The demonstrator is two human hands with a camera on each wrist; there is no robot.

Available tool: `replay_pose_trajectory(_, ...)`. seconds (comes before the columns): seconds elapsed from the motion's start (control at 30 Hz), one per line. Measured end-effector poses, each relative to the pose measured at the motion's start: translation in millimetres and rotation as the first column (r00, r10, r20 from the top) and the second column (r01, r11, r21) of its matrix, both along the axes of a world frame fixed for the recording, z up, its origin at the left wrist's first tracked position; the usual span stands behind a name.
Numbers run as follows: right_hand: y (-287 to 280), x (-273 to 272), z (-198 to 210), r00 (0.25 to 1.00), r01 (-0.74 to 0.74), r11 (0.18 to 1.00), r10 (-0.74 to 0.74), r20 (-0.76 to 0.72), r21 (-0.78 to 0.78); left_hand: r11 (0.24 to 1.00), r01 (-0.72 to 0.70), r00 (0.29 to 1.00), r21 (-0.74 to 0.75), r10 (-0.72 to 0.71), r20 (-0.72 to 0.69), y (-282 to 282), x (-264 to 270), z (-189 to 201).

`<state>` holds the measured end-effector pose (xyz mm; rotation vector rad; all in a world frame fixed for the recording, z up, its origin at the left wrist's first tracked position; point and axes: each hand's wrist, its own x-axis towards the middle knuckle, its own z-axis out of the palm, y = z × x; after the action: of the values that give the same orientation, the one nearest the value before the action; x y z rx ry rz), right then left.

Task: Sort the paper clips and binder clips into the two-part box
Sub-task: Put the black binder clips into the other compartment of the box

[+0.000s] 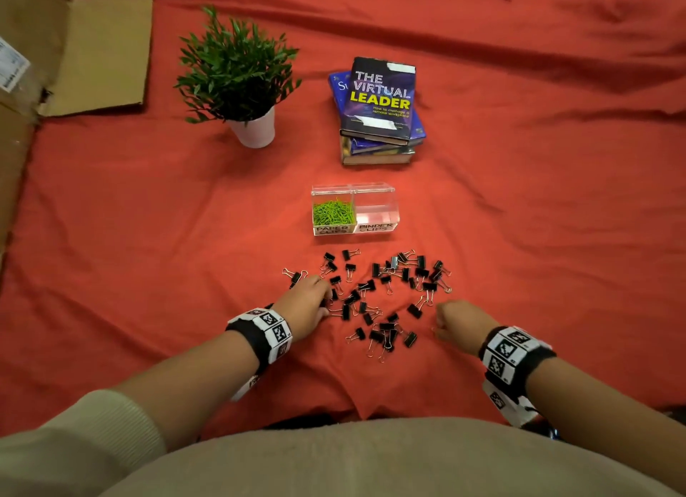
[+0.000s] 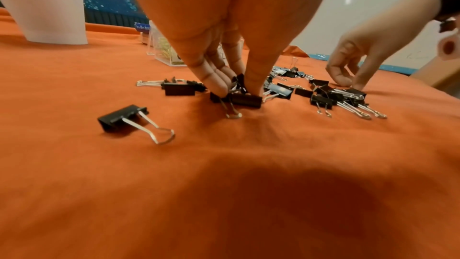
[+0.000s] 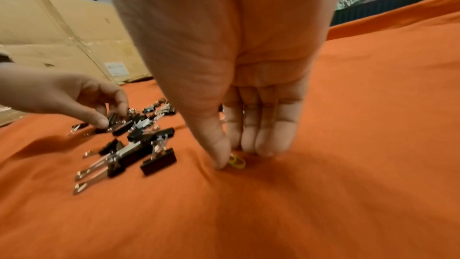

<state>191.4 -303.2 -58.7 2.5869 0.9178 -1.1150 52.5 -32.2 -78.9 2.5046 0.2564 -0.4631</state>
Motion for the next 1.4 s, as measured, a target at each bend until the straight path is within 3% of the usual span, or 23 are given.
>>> replay_pose_trajectory(0.17, -5.1, -4.9, -4.7, 0.996, 0.055, 0.998, -0.052, -0.068, 0.033, 1.0, 0.001, 0.999, 0.013, 0.0, -0.047, 7.8, 6.9, 6.0)
replay_pose_trajectory(0.3, 14.3, 3.9, 11.1, 0.984, 0.14, 0.981, -0.123, -0.132, 0.131, 0.995, -0.099, 0.994, -0.014, 0.098, -0.045, 17.6, 11.7, 8.9)
replay_pose_trajectory(0.43, 80.6, 24.9, 33.1, 0.977, 0.192, 0.915, -0.144, -0.159, 0.356, 0.971, -0.235, 0.972, -0.052, 0.234, -0.013, 26.0, 15.0, 6.3)
replay_pose_trajectory(0.57, 163.7, 44.3, 44.7, 0.984, 0.178, 0.84, -0.151, -0.095, 0.512, 0.973, -0.229, 0.971, -0.005, 0.228, -0.068, 30.0, 18.5, 2.3)
replay_pose_trajectory(0.73, 219.4, 55.1, 43.2, 0.993, 0.102, 0.884, -0.119, 0.01, 0.457, 0.989, -0.116, 0.987, 0.089, 0.125, -0.101, 29.6, 17.2, 0.0)
replay_pose_trajectory(0.83, 218.2, 42.7, 37.3, 0.993, -0.032, 0.854, -0.032, 0.114, 0.52, 0.985, -0.081, 0.991, 0.153, 0.097, -0.097, 28.0, 16.9, -0.1)
replay_pose_trajectory(0.93, 202.5, 16.9, 23.9, 0.977, -0.215, 0.8, 0.171, 0.131, 0.56, 0.98, -0.075, 0.993, 0.185, 0.091, -0.075, 25.7, 15.3, -1.8)
replay_pose_trajectory(1.07, 184.8, -5.0, -1.2, 0.899, -0.438, 0.825, 0.414, 0.146, 0.357, 0.97, -0.078, 0.995, 0.228, 0.089, -0.039, 20.1, 11.7, -0.8)
replay_pose_trajectory(1.23, 179.4, -13.0, -9.3, 0.901, -0.433, 0.844, 0.409, 0.144, 0.317, 0.956, -0.038, 0.998, 0.291, 0.051, -0.037, 16.0, 8.9, 0.6)
replay_pose_trajectory(1.4, 171.2, -16.6, -14.0, 0.977, -0.203, 0.888, 0.215, 0.02, 0.413, 0.967, -0.035, 0.998, 0.252, 0.045, -0.036, 13.4, 10.8, 4.9)
